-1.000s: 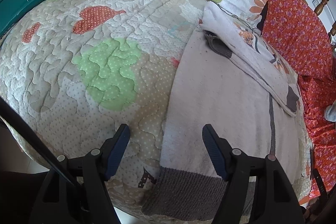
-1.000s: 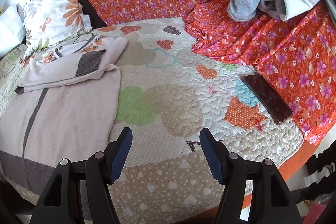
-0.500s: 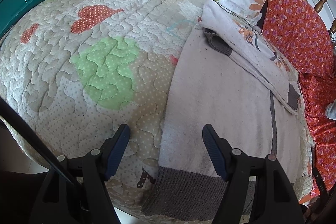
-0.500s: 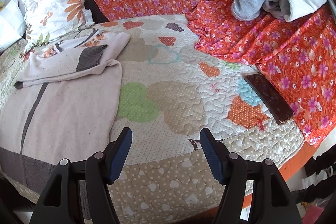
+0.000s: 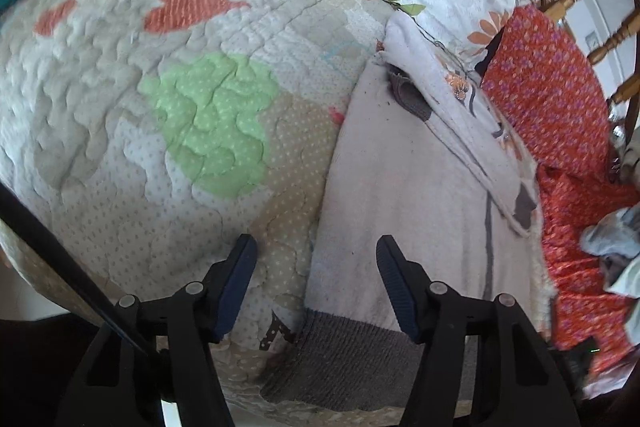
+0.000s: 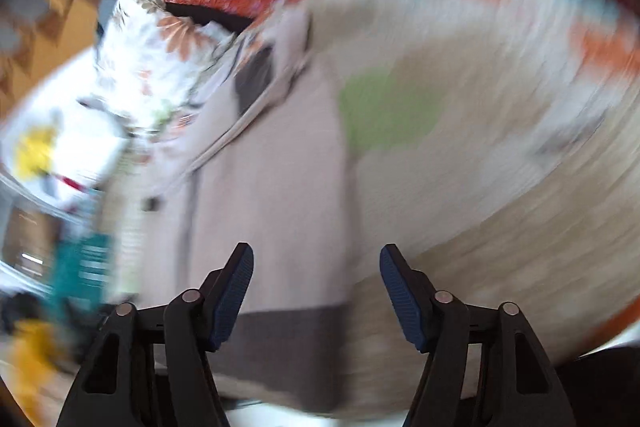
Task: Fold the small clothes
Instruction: 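Grasp the grey knit hem with the left gripper while the right gripper grasps it too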
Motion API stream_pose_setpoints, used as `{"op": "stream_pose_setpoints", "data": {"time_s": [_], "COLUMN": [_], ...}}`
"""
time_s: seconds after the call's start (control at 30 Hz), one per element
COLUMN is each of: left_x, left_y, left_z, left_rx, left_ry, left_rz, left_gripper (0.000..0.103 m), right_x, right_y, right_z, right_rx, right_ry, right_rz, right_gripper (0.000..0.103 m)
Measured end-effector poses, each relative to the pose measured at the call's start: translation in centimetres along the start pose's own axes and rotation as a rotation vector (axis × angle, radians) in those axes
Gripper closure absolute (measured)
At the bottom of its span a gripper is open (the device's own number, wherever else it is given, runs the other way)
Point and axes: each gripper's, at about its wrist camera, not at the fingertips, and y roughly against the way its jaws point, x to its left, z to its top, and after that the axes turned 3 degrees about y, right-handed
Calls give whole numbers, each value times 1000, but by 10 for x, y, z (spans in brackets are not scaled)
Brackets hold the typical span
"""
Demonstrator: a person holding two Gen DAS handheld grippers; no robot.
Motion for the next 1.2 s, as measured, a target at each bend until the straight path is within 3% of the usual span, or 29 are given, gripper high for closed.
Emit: {"op": "stream_pose_setpoints", "data": {"time_s": [0.2, 0.33, 0.43, 0.5, 0.57, 0.73, 0.83, 1.1, 1.2], "left_x": [-3, -11, -13, -10, -5, -12, -17, -39, -46], "left_y": [-5, -12, -9, -11, -15, -12, -12, -17, -19], "left_z": [-4, -15, -25, -30, -39, -51, -55, -63, -68], "left_rx": [39, 106, 110, 145, 180, 166, 156, 137, 127], "left_ry": [-2, -41, -63, -40, -9, -66, -94, -186, -220], "left_rz": [-61, -95, -94, -129, -163, -133, -112, -60, -30], "left_gripper": [42, 46, 50, 59, 61, 62, 56, 26, 22], "right_x": [7, 19, 15, 8, 5, 5, 8, 19, 25], "right_y": [-27, -38, -37, -41, -40, -36, -34, -29, -28], "right_z": [-4, -18, -21, -24, -29, -36, -41, -56, -58], "right_rx": [63, 77, 108, 132, 140, 148, 143, 114, 102], "right_ry": [-33, 20, -16, -52, -59, -37, -17, 54, 78], "right_rz": [159, 145, 215, 258, 270, 252, 226, 131, 94], "right_gripper": [39, 39, 42, 45, 48, 54, 55, 59, 59]}}
